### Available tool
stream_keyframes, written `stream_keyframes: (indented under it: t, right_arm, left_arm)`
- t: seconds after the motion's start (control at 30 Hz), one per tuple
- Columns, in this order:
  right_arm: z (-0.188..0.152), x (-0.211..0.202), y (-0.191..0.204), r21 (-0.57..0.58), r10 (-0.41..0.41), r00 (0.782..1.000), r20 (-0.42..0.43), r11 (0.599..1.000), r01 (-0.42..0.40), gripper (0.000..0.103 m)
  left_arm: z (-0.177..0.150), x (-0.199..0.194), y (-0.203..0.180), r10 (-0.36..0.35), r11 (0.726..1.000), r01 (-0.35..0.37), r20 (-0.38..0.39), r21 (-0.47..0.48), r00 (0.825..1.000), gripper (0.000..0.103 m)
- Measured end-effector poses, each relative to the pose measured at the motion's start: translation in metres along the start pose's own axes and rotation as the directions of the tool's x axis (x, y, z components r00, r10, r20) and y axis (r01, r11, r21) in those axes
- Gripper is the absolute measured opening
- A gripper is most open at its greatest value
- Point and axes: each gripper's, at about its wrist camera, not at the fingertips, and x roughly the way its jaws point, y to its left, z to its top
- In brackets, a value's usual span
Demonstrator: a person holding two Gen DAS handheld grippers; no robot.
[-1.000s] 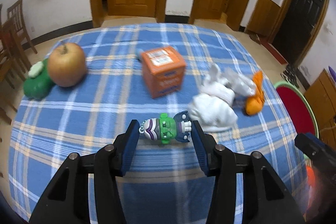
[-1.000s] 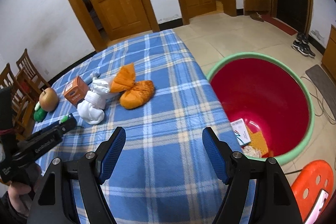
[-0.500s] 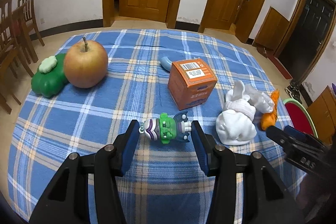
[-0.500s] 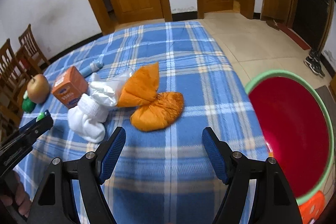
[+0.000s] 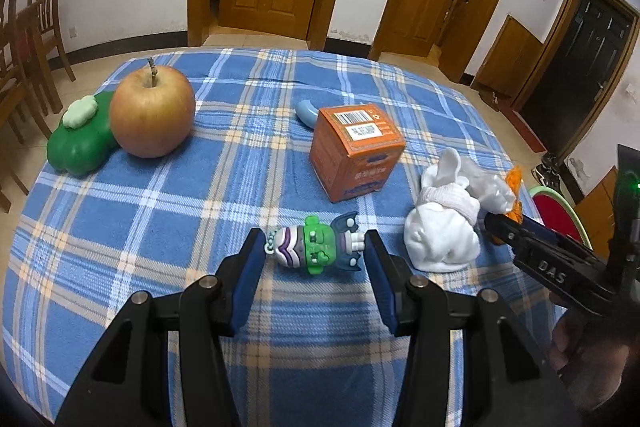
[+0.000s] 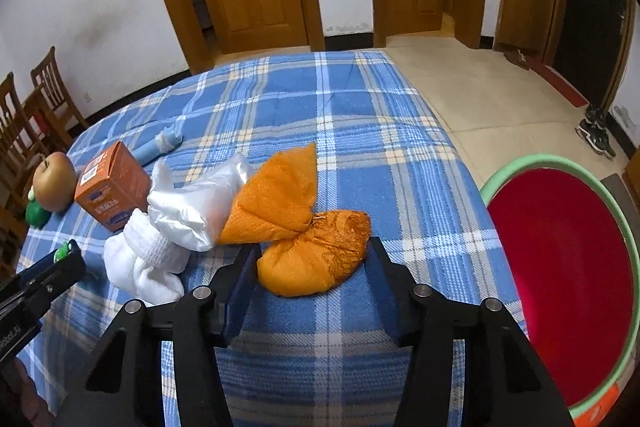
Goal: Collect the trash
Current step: 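Grasp the orange cloth bundle with the right tool while the left tool holds the toy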
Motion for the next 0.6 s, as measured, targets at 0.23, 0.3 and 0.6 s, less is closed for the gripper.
stream_keyframes:
  t: [0.23, 0.3, 0.6]
  right_arm:
    - [-0.007, -0.01, -0.001, 0.086, -0.023, 1.0, 0.004, 0.996, 0.023, 0.045]
    - [-0.011, -0.016, -0.003, 0.118, -0.029, 1.0, 0.008, 0.993, 0.028, 0.044]
    - [-0.032, -0.065, -0.013, 0.186, -0.06, 0.996, 0.066, 0.981, 0.047, 0.043]
  left_arm:
    - [0.0, -0.013, 0.0, -0.056, 0.998, 0.056, -0.006, 0.0, 0.998, 0.051]
    - [0.0, -0.02, 0.002, -0.061, 0.998, 0.061, 0.004, 0.006, 0.998, 0.051]
    - [-0.003, -0.048, 0.001, -0.104, 0.994, 0.102, 0.03, 0.034, 0.994, 0.051]
